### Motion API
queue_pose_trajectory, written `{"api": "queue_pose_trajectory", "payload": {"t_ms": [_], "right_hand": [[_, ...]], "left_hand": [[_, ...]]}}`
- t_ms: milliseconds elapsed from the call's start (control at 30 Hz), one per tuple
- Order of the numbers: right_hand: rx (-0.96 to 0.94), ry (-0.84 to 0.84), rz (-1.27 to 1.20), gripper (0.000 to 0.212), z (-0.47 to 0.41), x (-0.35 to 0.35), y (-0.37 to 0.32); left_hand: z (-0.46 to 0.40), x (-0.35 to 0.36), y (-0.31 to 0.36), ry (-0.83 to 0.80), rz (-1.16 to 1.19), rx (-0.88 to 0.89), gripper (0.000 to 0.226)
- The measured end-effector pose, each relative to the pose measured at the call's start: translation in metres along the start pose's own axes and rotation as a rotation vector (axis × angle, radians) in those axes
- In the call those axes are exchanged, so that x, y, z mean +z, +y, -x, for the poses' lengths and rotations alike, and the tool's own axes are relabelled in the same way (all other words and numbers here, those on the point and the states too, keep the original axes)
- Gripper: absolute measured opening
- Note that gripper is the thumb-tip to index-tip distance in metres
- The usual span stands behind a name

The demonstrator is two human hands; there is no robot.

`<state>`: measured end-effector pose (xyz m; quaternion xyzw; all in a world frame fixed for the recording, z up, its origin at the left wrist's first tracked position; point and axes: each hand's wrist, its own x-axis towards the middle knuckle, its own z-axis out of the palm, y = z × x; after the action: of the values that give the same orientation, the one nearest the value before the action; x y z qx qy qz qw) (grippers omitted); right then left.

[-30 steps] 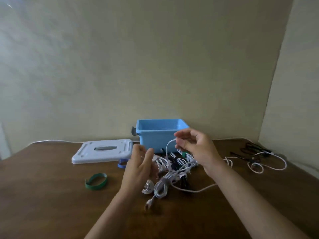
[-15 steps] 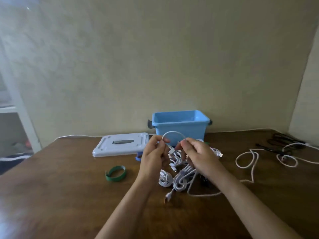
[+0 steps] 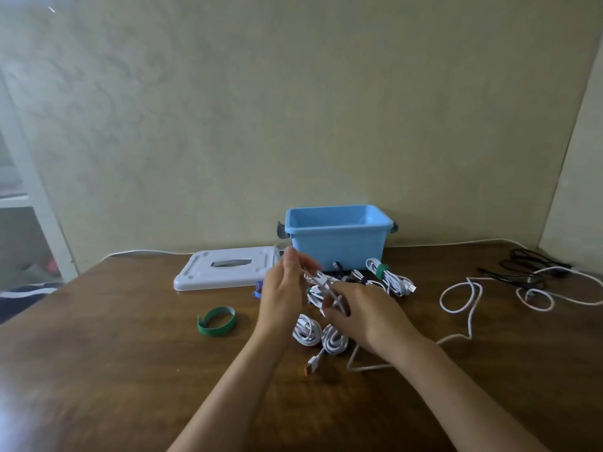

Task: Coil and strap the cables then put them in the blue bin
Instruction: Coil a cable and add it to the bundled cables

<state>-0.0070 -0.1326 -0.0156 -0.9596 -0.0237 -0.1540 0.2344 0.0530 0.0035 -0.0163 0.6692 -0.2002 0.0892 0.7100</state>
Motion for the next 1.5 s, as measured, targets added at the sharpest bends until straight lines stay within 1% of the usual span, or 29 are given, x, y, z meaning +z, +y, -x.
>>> {"api": "queue_pose_trajectory", "payload": {"t_ms": [100, 200, 267, 333, 467, 533, 567, 600, 700, 800, 867, 900, 967, 1033, 1067, 1133, 1233, 1333, 1400, 1500], "right_hand": [[0.057, -0.056, -0.037, 0.011, 0.0, -0.003, 0.004], [0.072, -0.007, -0.001, 0.011, 0.0, -0.009, 0.006], [0.076, 0.063, 0.083, 0.008, 0.0, -0.015, 0.009], [0.059, 0.139, 0.113, 0.009, 0.0, -0.018, 0.01], [-0.033, 0.325, 0.224, 0.011, -0.001, -0.017, 0.012], [-0.056, 0.421, 0.315, 0.017, -0.004, -0.017, 0.019], [-0.052, 0.441, 0.318, 0.021, -0.004, -0.019, 0.021], [-0.046, 0.438, 0.286, 0.022, -0.004, -0.02, 0.022], [0.028, 0.358, 0.181, 0.016, 0.001, -0.024, 0.021], [0.057, 0.413, 0.129, 0.022, 0.0, -0.027, 0.024], [0.043, 0.452, 0.095, 0.025, -0.001, -0.027, 0.024], [0.025, 0.457, 0.093, 0.024, -0.002, -0.025, 0.024], [-0.034, 0.475, 0.12, 0.021, -0.002, -0.021, 0.024], [-0.065, 0.495, 0.148, 0.02, -0.002, -0.018, 0.026], [-0.058, 0.5, 0.155, 0.023, -0.003, -0.018, 0.027], [-0.012, 0.492, 0.155, 0.03, -0.004, -0.021, 0.03], [0.077, 0.405, 0.152, 0.034, -0.005, -0.029, 0.035], [0.161, 0.264, 0.12, 0.022, -0.005, -0.038, 0.044], [0.173, 0.174, -0.017, 0.017, -0.005, -0.042, 0.049], [0.14, 0.065, -0.253, 0.013, -0.006, -0.042, 0.047]], "left_hand": [[-0.002, -0.003, 0.009, -0.021, 0.217, -0.06, 0.055], [-0.001, -0.001, 0.012, -0.102, 0.476, -0.147, 0.05], [0.0, -0.003, 0.015, -0.133, 0.545, -0.19, 0.05], [0.0, -0.006, 0.019, -0.163, 0.542, -0.195, 0.051], [-0.002, -0.012, 0.023, -0.241, 0.447, -0.181, 0.059], [-0.003, -0.017, 0.024, -0.265, 0.333, -0.181, 0.064], [-0.002, -0.017, 0.025, -0.282, 0.258, -0.19, 0.065], [-0.001, -0.017, 0.026, -0.307, 0.175, -0.204, 0.065], [0.004, -0.011, 0.028, -0.38, -0.042, -0.233, 0.065], [0.004, -0.008, 0.023, -0.402, -0.055, -0.214, 0.064], [0.005, -0.006, 0.023, -0.422, -0.056, -0.226, 0.063], [0.006, -0.003, 0.023, -0.444, -0.092, -0.244, 0.061], [0.011, 0.002, 0.022, -0.535, -0.221, -0.245, 0.057], [0.015, 0.006, 0.02, -0.614, -0.383, -0.193, 0.057], [0.014, 0.005, 0.018, -0.625, -0.395, -0.171, 0.06], [0.011, 0.002, 0.017, -0.593, -0.32, -0.144, 0.061], [0.007, -0.003, 0.013, -0.522, -0.267, -0.062, 0.05], [0.006, -0.004, 0.008, -0.465, -0.287, -0.02, 0.042], [0.005, -0.004, 0.005, -0.405, -0.294, -0.023, 0.039], [0.002, -0.005, 0.004, -0.326, -0.298, -0.016, 0.039]]}}
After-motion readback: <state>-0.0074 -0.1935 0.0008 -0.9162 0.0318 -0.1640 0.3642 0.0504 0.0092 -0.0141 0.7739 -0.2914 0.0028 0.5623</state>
